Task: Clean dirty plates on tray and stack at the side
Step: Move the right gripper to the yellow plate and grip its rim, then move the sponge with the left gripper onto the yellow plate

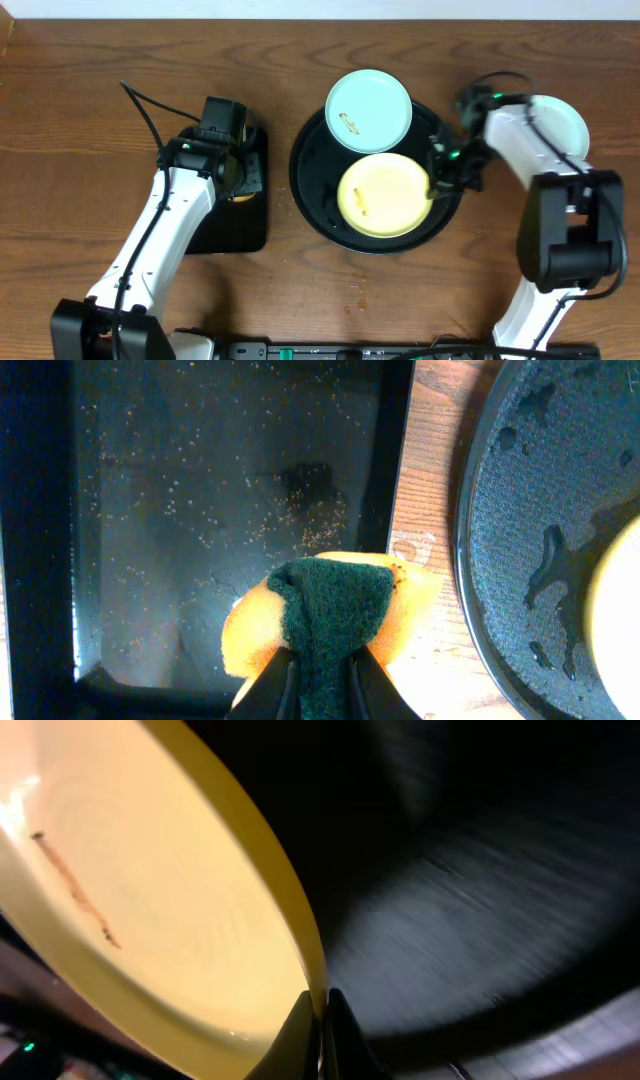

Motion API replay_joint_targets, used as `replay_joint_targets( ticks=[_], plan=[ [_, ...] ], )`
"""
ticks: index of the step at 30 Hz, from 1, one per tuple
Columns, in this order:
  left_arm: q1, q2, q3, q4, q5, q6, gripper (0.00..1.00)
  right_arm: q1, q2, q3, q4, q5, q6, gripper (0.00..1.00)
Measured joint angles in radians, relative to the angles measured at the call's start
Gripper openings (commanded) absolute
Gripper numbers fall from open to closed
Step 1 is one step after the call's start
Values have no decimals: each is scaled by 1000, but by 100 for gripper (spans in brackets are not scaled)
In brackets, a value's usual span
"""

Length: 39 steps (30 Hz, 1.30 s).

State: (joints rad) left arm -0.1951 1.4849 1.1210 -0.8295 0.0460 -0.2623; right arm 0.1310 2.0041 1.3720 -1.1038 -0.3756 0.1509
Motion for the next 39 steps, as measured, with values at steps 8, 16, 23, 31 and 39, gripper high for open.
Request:
replay_joint_targets(
  ticks=[8,16,23,31,39],
  plan=[
    [0,0,0,6,0,0,7,129,0,-51,210,8,77,29],
    [-22,0,0,72,30,0,7,141,0,-51,276,87,26,18],
    [-90,0,0,132,46,-53,8,141,-3,-51,229,171,34,1],
    [-117,0,0,127,52,-82,8,171,-10,-51,98,193,180,8],
    [-117,0,0,146,53,-82,7,181,-43,-52,143,189,204,27]
  ],
)
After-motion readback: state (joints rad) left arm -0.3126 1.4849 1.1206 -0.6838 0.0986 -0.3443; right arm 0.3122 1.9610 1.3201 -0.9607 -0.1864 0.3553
